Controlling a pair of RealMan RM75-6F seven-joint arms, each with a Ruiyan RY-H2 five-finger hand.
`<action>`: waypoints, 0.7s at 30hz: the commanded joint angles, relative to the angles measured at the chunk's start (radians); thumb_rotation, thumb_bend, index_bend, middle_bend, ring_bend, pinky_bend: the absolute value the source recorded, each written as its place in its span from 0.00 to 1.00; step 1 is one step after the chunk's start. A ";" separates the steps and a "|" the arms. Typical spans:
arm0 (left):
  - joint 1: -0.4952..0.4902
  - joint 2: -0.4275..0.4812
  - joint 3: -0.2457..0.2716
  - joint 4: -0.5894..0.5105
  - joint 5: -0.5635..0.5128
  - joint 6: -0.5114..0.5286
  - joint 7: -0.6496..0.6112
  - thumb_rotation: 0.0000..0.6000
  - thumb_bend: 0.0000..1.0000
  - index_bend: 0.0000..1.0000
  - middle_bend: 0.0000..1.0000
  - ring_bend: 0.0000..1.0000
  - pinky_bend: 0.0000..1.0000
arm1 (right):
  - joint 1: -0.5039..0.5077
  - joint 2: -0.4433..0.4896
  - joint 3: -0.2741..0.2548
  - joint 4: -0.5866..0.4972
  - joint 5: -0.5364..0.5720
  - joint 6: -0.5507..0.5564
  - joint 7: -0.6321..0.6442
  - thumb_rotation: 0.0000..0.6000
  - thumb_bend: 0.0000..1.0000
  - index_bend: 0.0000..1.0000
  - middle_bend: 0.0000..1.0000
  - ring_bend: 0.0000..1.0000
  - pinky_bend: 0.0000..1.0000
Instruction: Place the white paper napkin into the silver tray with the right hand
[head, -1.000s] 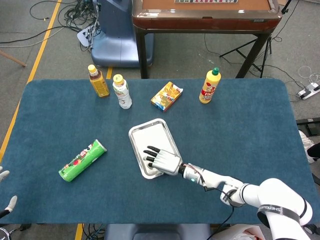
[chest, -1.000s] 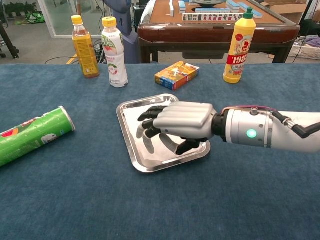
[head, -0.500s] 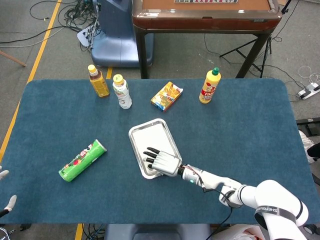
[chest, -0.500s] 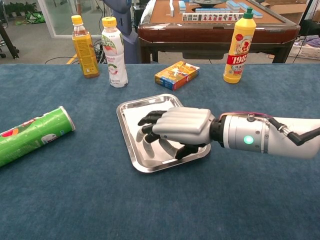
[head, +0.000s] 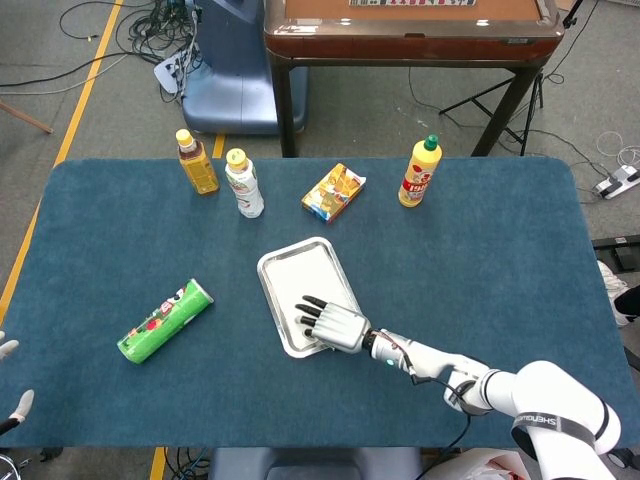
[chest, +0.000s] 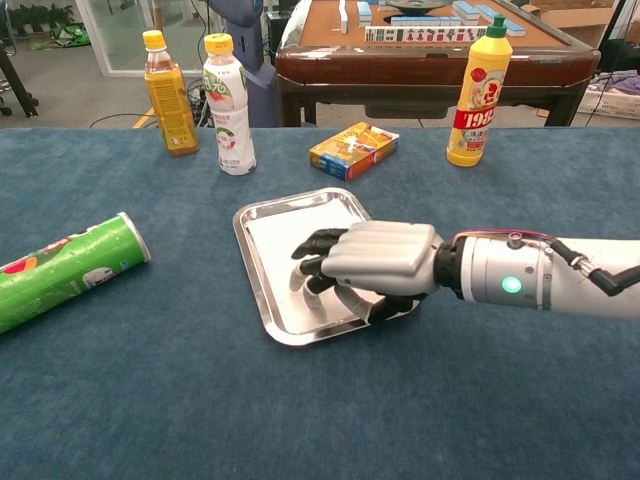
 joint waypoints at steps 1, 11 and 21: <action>-0.001 -0.001 0.000 0.000 0.001 -0.001 0.001 1.00 0.27 0.21 0.12 0.11 0.00 | -0.002 0.002 -0.001 0.002 -0.003 0.007 0.004 1.00 1.00 0.43 0.17 0.01 0.01; -0.008 0.004 -0.007 -0.006 0.003 -0.002 0.004 1.00 0.27 0.21 0.12 0.11 0.00 | -0.049 0.053 0.035 -0.045 0.004 0.148 0.029 1.00 1.00 0.43 0.17 0.01 0.01; -0.026 0.008 -0.017 0.005 0.008 -0.015 -0.015 1.00 0.27 0.21 0.12 0.11 0.00 | -0.219 0.276 0.099 -0.282 0.171 0.253 -0.198 1.00 0.77 0.40 0.16 0.01 0.04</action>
